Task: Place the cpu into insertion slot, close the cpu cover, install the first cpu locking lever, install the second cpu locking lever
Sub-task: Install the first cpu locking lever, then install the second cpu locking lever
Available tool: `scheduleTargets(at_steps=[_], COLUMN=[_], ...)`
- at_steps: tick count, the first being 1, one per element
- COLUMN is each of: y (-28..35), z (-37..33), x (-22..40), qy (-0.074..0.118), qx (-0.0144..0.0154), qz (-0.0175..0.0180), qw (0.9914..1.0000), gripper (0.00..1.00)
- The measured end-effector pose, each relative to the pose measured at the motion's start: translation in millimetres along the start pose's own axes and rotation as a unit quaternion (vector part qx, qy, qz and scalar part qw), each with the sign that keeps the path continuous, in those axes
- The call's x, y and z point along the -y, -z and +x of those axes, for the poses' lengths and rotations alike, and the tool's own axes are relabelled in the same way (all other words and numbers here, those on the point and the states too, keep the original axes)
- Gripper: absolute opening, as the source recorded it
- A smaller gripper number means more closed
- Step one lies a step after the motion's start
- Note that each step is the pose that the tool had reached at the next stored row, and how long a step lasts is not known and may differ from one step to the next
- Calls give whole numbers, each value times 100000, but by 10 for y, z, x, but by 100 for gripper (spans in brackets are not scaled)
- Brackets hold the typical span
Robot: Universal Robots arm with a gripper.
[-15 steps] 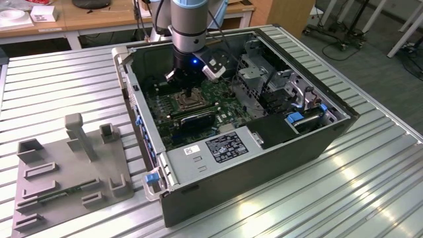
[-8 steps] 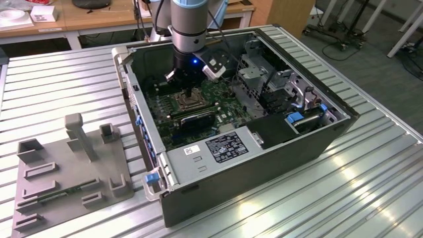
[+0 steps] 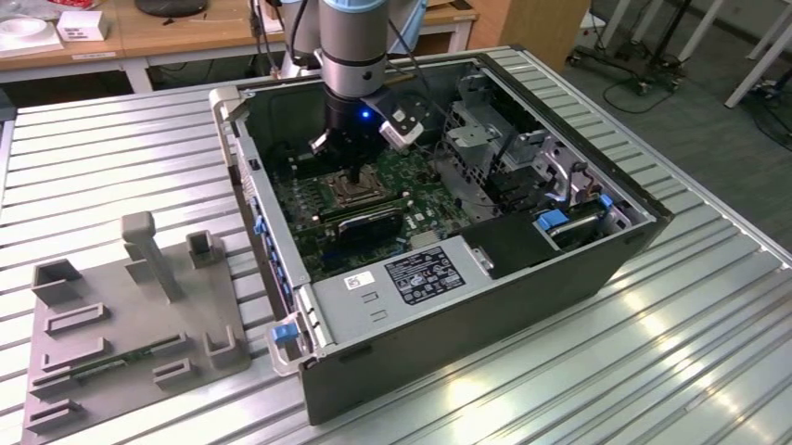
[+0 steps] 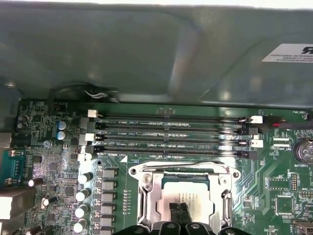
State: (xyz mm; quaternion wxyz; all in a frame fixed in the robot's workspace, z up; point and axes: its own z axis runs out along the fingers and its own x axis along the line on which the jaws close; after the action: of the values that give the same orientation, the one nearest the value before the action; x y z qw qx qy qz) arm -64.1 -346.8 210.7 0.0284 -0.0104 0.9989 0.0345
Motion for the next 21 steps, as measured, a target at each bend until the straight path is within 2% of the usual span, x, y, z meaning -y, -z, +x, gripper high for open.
scheduleTargets(at_steps=[6,11,14,21], y=[-5,-3,28,32], z=[-85,-87,-89,-89], x=[2,2,-1,-1], qy=[-12,-19,-21,-29], qx=[-193,-199,-269,-382], qz=[-1,19,17,13], qw=[100000,100000,100000,99999], gripper=[11,11,11,11])
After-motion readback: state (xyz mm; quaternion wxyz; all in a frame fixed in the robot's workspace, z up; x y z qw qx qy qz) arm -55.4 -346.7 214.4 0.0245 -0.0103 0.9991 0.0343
